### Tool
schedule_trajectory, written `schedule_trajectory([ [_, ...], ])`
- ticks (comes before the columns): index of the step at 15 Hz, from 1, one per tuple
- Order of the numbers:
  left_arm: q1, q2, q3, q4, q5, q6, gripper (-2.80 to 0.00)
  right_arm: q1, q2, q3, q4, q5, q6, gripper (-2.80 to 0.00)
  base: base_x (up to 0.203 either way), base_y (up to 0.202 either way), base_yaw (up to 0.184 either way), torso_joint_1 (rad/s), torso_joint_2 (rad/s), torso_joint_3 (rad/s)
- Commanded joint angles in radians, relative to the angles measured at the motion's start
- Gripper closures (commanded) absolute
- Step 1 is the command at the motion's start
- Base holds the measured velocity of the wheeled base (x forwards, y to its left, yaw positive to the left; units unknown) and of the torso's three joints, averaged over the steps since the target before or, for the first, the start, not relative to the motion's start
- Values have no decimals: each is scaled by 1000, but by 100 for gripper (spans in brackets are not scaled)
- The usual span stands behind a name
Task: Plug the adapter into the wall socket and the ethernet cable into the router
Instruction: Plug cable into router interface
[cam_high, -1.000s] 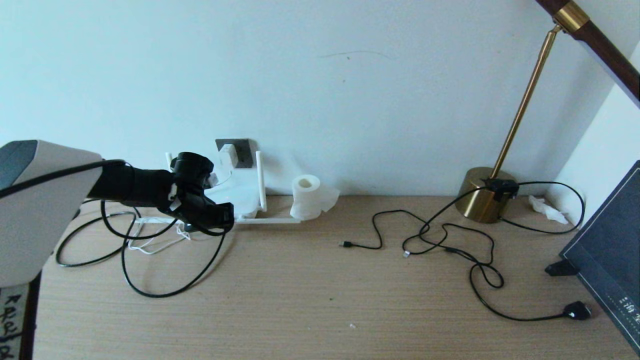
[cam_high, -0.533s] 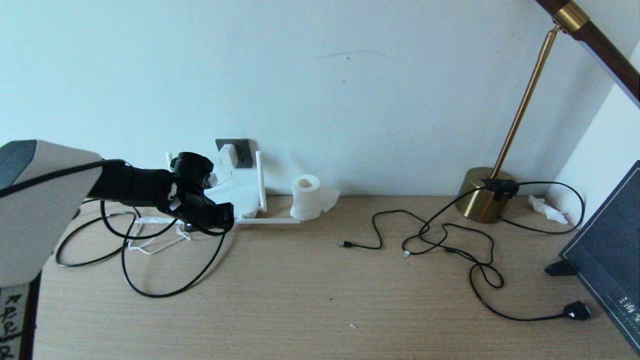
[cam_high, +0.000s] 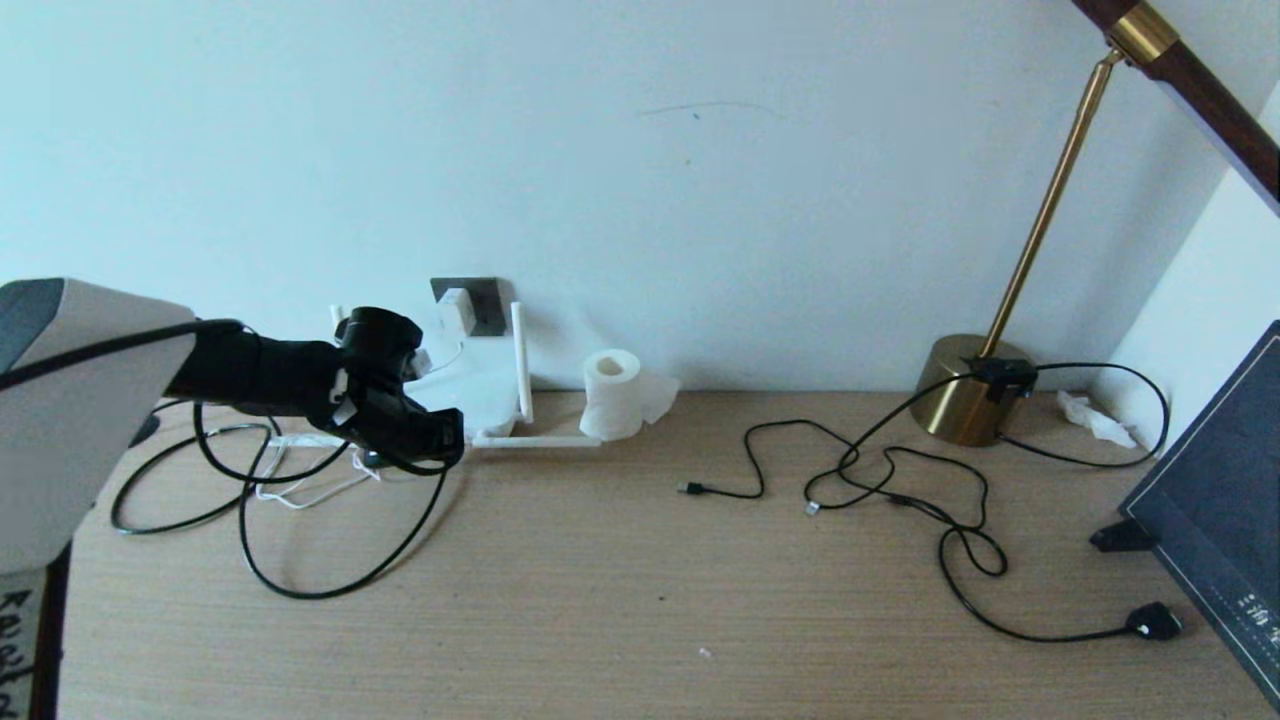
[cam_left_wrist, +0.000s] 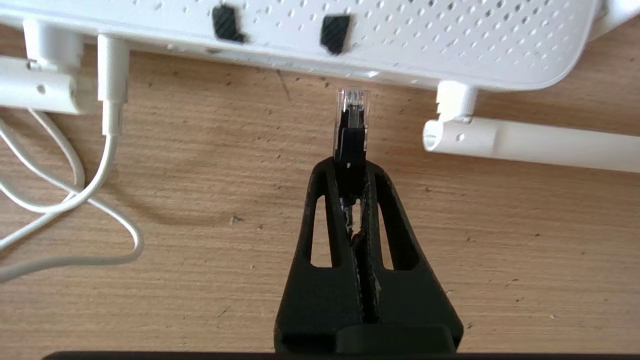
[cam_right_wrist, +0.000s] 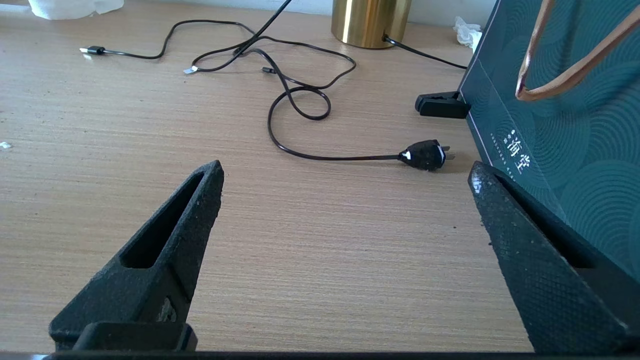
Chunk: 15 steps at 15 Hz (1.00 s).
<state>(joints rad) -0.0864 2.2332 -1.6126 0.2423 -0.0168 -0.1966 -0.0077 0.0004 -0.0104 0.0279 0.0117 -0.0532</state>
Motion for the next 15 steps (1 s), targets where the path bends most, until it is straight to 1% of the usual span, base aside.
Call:
schedule_trajectory([
  [1,6,-3,3,3,0,-1,0,0,1,0,0,1,0,-280,0,0,0,0,0,0],
  [15,8,19,-40,4,-2,15,0,0,1,0,1,1,0,-280,0,0,0,0,0,0],
])
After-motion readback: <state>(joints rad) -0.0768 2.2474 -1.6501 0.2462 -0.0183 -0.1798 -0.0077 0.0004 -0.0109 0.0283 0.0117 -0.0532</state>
